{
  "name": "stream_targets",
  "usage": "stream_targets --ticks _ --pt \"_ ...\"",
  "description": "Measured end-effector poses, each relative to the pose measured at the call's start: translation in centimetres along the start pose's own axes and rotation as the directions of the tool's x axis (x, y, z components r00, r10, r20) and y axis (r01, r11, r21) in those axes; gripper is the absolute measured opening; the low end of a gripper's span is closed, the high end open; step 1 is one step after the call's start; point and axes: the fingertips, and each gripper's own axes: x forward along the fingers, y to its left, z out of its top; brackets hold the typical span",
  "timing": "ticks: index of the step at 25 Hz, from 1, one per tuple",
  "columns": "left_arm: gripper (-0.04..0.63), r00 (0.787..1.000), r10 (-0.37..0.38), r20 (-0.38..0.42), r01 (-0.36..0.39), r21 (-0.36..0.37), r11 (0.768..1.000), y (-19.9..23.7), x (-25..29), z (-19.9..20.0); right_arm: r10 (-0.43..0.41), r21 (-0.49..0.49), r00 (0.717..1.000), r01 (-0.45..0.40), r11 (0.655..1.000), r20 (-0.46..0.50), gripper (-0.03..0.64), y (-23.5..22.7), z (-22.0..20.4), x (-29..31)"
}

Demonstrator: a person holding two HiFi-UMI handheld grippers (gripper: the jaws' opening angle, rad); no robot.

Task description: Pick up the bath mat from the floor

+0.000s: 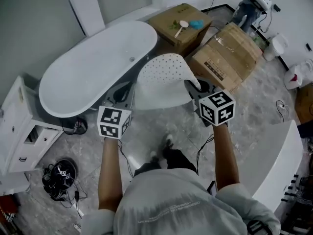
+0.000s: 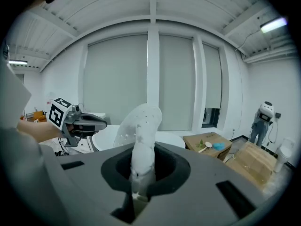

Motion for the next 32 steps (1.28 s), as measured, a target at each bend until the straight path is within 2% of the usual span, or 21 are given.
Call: stream_targets --ticks 6,15,28,32 --pt "0.018 0.993 0.005 0.119 -0.016 0.087 0.996 -0.1 -3.5 6.2 -0.052 -0.037 0.996 0.055 0.998 0.075 0.034 1.1 4.8 -3.4" --pt "0.018 0.973 0.034 0.228 -0.066 0.136 0.989 -0.7 -7.3 11.4 -0.072 -0.056 0.986 0.081 0.995 0.15 0.034 2.1 8.2 -6.8" --pt "0.018 0.977 0.017 0.211 -0.048 0.146 0.988 -1.7 -7.4 11.9 -0.035 -0.092 0.979 0.055 0.994 0.202 0.034 3.1 10.0 -8.3" --pt "0.018 0.979 0.015 0.204 -0.045 0.14 0.989 -2.0 -7.4 11.2 -0.034 -0.088 0.98 0.052 0.995 0.198 0.034 3.2 9.3 -8.5"
